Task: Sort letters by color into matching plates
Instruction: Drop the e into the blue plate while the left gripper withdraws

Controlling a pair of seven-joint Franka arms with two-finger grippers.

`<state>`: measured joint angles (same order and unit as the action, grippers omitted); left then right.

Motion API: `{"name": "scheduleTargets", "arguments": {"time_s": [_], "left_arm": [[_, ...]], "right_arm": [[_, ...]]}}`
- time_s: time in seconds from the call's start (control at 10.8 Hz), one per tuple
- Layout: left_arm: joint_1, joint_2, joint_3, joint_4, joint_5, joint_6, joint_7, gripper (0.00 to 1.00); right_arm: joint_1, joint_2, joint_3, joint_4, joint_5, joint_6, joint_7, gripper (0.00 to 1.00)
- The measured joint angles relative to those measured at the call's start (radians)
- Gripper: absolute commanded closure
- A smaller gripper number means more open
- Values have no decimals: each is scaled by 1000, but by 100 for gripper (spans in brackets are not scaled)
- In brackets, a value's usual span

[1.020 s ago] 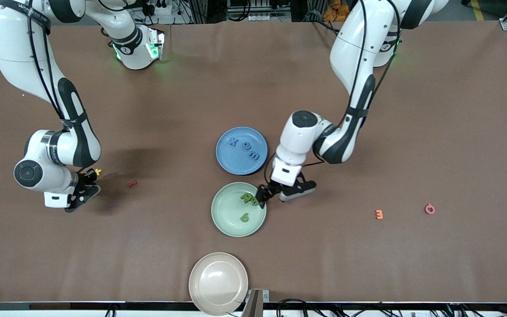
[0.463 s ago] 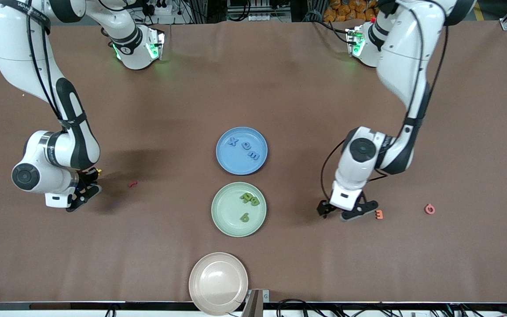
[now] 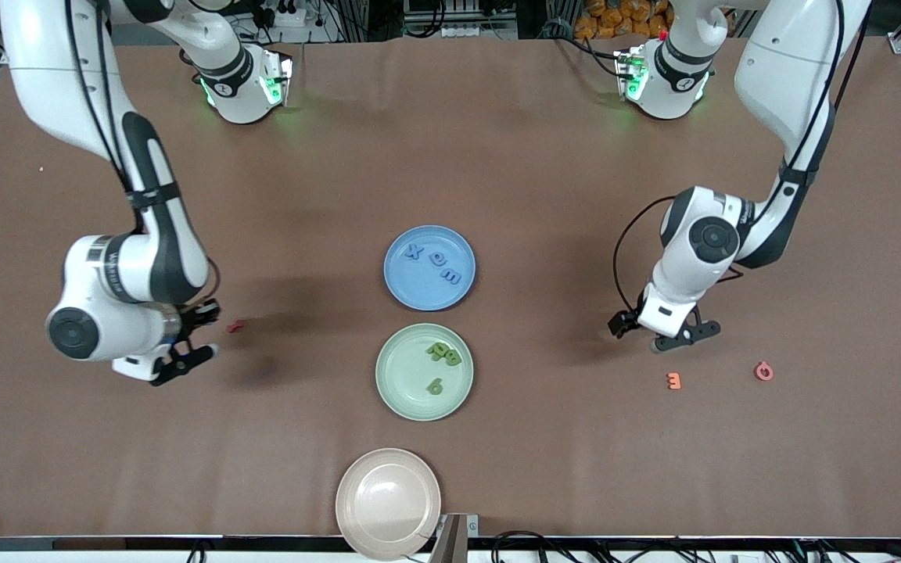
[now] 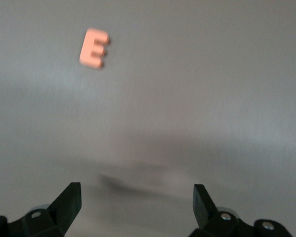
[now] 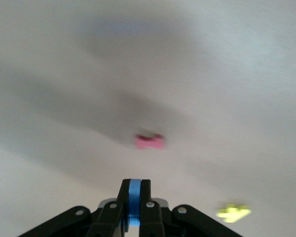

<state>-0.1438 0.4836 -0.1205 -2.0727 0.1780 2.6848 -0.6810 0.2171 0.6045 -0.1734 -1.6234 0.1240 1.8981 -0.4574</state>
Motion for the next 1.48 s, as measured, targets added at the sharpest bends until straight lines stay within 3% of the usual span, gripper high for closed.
{"name": "scheduleTargets", "arguments": {"time_s": [0.37, 0.65, 0.83, 1.11, 1.2, 1.3, 1.48], "left_arm": [[15, -193, -5, -188, 0, 0, 45, 0], [89, -314, -5, -207, 1, -61, 254, 0], [138, -389, -5, -174, -11, -173, 341, 0], [157, -437, -5, 34, -164, -441, 441, 0], [157, -440, -7, 103, -179, -520, 444, 0], [157, -445, -7, 142, -182, -559, 444, 0], [160, -460, -6, 166, -195, -576, 444, 0]], "right_arm": [[141, -22, 130, 50, 73, -46, 535, 100], [263, -20, 200, 61, 122, 30, 850, 100], [312, -13, 253, 57, 123, 92, 1007, 100], [338, 16, 325, 51, 67, 130, 1140, 100], [341, 27, 343, 44, 46, 157, 1179, 40], [347, 37, 350, 34, 37, 181, 1194, 28], [347, 43, 350, 28, 32, 192, 1196, 26]]}}
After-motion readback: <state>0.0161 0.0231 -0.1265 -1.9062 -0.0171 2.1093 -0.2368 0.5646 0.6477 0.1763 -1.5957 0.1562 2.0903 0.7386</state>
